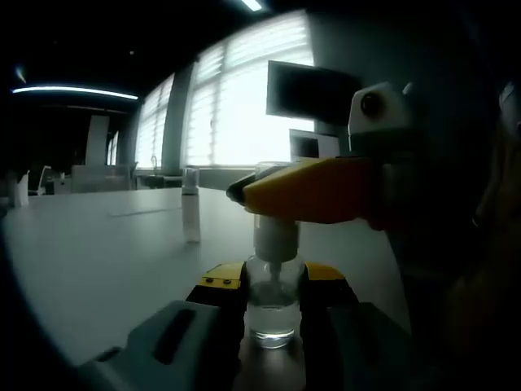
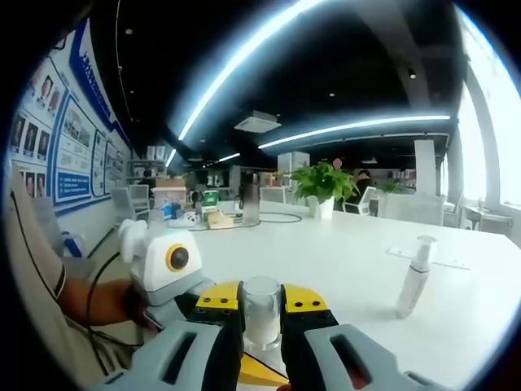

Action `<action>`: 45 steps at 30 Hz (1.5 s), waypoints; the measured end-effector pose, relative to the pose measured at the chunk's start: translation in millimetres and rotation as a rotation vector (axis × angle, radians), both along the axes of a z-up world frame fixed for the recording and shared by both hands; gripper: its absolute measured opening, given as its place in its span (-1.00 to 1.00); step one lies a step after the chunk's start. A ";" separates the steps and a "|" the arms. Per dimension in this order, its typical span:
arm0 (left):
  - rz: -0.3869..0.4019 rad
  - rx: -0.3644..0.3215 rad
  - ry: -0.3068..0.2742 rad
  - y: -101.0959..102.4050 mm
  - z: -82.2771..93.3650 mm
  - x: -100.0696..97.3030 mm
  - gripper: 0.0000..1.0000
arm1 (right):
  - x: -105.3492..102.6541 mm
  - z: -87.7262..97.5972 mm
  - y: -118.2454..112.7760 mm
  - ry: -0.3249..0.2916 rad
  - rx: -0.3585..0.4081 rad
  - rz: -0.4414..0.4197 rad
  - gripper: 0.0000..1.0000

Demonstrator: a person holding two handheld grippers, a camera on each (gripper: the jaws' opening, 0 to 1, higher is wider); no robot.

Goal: Clamp pump bottle remove cover press pump head put on cover

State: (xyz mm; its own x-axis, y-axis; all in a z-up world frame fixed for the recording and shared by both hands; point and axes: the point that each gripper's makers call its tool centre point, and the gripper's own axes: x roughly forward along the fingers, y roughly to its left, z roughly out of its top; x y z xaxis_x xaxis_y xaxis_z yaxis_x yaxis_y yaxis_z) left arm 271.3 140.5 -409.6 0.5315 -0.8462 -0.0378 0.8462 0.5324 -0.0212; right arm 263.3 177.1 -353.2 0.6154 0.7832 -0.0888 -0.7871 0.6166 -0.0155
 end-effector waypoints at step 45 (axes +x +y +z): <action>0.003 -0.002 0.001 1.8 -0.3 1.6 -0.67 | -5.0 42.4 -4.5 -0.072 0.101 0.026 -0.76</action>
State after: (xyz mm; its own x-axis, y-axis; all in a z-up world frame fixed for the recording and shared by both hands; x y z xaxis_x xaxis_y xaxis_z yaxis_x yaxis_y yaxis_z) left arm 272.9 142.4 -409.9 0.5339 -0.8448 -0.0368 0.8447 0.5348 -0.0229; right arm 258.3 172.6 -310.8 0.5964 0.8019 0.0354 -0.8021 0.5970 -0.0111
